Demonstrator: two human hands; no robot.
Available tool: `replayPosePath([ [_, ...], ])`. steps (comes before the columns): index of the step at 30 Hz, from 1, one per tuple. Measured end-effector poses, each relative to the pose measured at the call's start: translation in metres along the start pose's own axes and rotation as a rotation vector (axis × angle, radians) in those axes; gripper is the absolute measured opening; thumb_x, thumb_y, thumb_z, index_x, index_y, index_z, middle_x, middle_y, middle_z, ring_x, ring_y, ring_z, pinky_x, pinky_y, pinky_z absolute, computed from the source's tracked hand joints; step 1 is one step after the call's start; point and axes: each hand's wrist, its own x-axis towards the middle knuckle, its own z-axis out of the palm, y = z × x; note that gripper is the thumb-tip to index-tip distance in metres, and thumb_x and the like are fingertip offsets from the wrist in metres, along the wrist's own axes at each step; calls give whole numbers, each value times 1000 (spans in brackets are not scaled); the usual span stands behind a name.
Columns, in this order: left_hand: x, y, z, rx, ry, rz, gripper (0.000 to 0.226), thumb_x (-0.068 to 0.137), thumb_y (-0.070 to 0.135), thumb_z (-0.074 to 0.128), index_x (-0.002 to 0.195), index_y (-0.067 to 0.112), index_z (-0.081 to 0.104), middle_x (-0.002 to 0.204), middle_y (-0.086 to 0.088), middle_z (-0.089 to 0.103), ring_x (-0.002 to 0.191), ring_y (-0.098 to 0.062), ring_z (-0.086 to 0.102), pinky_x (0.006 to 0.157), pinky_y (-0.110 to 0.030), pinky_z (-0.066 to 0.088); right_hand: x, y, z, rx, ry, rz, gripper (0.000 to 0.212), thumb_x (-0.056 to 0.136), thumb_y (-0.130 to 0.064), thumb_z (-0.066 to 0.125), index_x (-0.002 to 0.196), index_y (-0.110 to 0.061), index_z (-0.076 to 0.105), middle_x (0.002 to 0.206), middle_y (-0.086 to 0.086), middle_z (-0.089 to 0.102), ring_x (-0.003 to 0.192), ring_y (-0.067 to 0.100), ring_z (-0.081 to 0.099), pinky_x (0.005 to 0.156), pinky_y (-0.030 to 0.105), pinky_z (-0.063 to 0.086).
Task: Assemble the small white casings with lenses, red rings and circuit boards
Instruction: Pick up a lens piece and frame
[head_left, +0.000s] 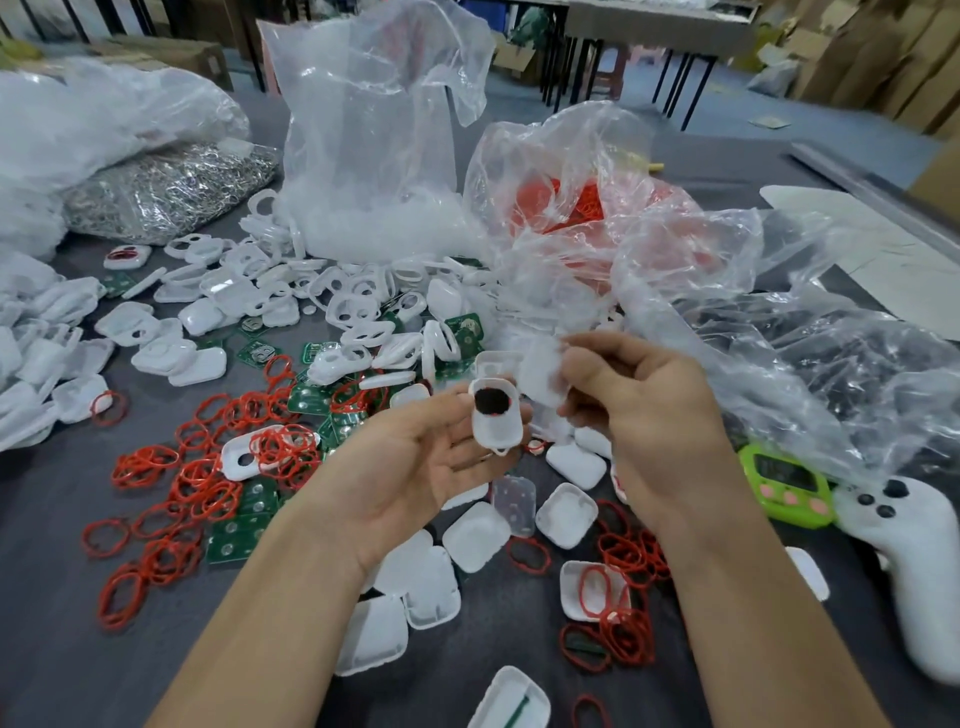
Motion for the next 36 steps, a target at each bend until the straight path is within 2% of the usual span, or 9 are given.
replayPosePath([
  [6, -1, -2, 1, 46, -69, -4, 38, 92, 24, 57, 124, 11, 73, 126, -16, 72, 110, -28, 72, 94, -37, 60, -17, 7, 0, 4, -137, 53, 18, 86, 4, 74, 74, -10, 73, 59, 1, 67, 48, 10, 55, 51, 20, 48],
  [9, 0, -3, 0, 38, -95, -13, 36, 94, 20, 57, 125, 11, 73, 120, -11, 74, 102, -25, 74, 92, -37, 60, -17, 8, 1, -46, -108, 21, 15, 81, 3, 80, 74, -11, 77, 65, -2, 73, 56, 5, 63, 58, 14, 50],
  [13, 1, -4, 0, 36, -113, -20, 37, 95, 18, 56, 128, 11, 71, 116, -11, 74, 100, -23, 73, 88, -36, 60, -16, 10, 0, -86, -84, -10, 19, 80, 1, 81, 71, -15, 78, 63, -5, 73, 53, 2, 62, 55, 12, 49],
  [19, 3, -6, 1, 52, -120, -23, 38, 95, 18, 56, 129, 9, 71, 112, -10, 74, 96, -20, 73, 84, -34, 60, -15, 16, 2, -320, 24, -121, 17, 78, -18, 88, 76, -33, 81, 72, -4, 77, 70, 21, 75, 71, 41, 64],
  [24, 3, -6, 1, 71, -130, -18, 38, 94, 19, 58, 127, 9, 71, 114, -9, 75, 98, -19, 73, 83, -32, 59, -16, 19, 6, -419, 91, -226, 15, 78, -26, 89, 73, -36, 79, 65, -15, 74, 61, 5, 71, 58, 21, 57],
  [27, 4, -7, 0, 66, -108, -16, 37, 94, 18, 58, 128, 7, 71, 122, -14, 72, 104, -22, 71, 91, -35, 60, -18, 20, 10, -498, 134, -292, 16, 76, -27, 91, 69, -33, 78, 61, -20, 70, 57, 1, 68, 52, 10, 47],
  [30, 4, -7, 0, 51, -99, -13, 36, 92, 16, 60, 124, 6, 73, 125, -16, 71, 106, -24, 72, 96, -36, 59, -20, 21, 13, -539, 180, -317, 19, 74, -29, 93, 68, -30, 75, 60, -18, 69, 53, 3, 66, 48, 12, 47],
  [33, 4, -7, 1, 31, -111, -8, 36, 91, 15, 59, 123, 5, 73, 125, -17, 71, 105, -24, 73, 98, -38, 57, -19, 24, 15, -600, 223, -330, 26, 72, -35, 93, 67, -26, 68, 56, -10, 66, 49, 8, 62, 48, 21, 49],
  [36, 4, -7, 1, 27, -111, -11, 38, 93, 16, 57, 126, 3, 71, 130, -18, 69, 110, -26, 71, 103, -40, 54, -18, 24, 14, -657, 200, -314, 31, 73, -41, 89, 66, -27, 62, 53, -9, 63, 48, 10, 59, 49, 25, 47],
])
